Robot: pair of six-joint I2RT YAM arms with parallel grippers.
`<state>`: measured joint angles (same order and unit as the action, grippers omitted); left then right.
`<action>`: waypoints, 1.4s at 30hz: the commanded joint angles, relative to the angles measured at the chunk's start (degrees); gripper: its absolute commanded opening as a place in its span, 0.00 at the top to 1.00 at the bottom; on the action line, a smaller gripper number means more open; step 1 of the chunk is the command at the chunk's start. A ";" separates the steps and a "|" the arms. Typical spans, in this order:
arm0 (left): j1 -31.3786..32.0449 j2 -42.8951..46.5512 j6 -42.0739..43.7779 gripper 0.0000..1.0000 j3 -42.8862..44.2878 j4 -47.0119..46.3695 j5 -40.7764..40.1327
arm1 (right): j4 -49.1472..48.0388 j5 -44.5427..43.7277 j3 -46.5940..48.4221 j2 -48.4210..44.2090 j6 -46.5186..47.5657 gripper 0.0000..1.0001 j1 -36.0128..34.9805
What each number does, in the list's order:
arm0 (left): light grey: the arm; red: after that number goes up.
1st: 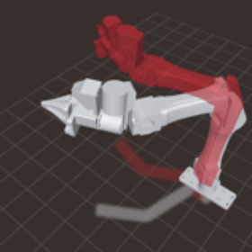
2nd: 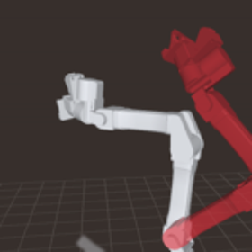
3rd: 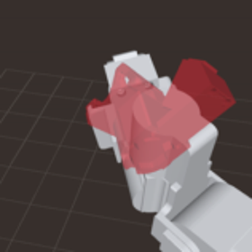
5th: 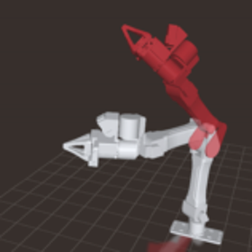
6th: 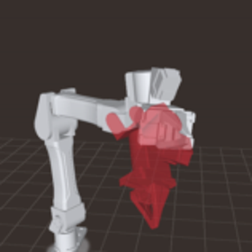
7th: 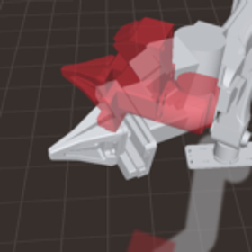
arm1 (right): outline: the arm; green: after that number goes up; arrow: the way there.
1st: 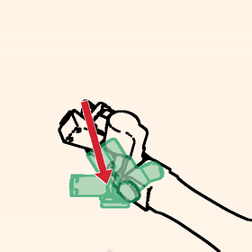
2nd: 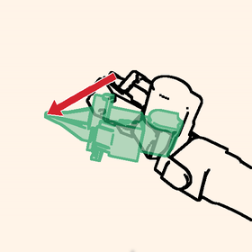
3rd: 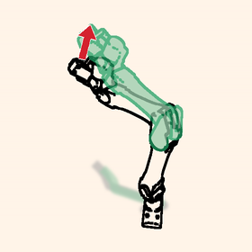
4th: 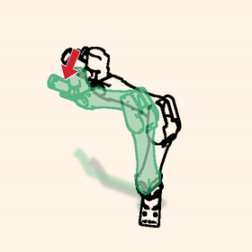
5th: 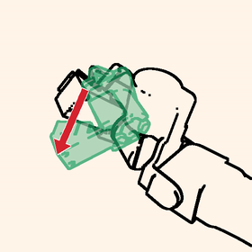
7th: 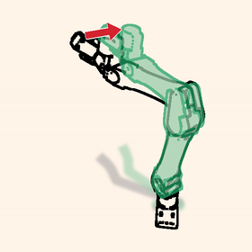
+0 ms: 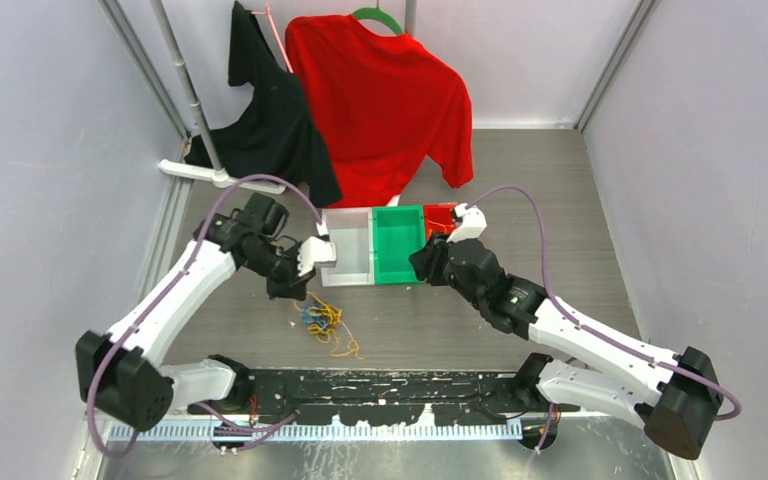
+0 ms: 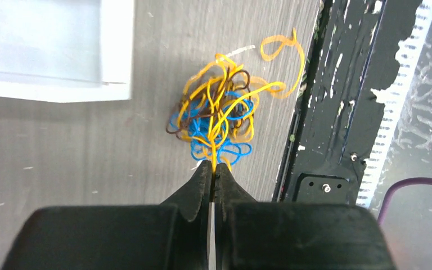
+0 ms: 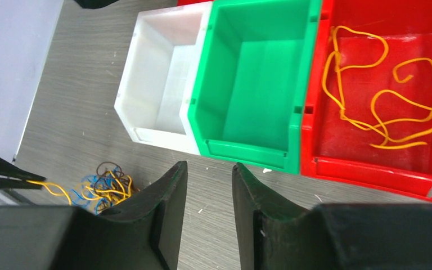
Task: Untangle the cables
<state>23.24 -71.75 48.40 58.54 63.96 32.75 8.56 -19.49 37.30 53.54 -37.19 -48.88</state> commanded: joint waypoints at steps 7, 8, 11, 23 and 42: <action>0.65 10.07 -14.02 1.00 16.38 5.50 1.36 | -19.51 13.31 2.67 1.76 7.71 0.38 -1.17; 0.70 10.27 -15.49 1.00 18.20 5.29 1.88 | -21.90 14.73 2.34 1.74 8.48 0.35 -1.86; 0.90 10.37 -19.38 1.00 22.81 4.03 3.29 | -28.22 19.33 2.19 2.71 9.74 0.31 -4.27; 5.15 10.84 -28.21 1.00 25.52 -1.52 0.82 | -36.20 16.05 7.50 11.69 14.08 0.24 -16.16; 9.11 9.94 -29.94 1.00 31.24 4.45 9.10 | -44.58 -14.08 8.11 21.13 23.38 0.35 -22.47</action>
<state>32.03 -61.89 18.48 86.78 67.29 36.45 -29.04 -27.81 45.76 73.45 -15.40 -70.94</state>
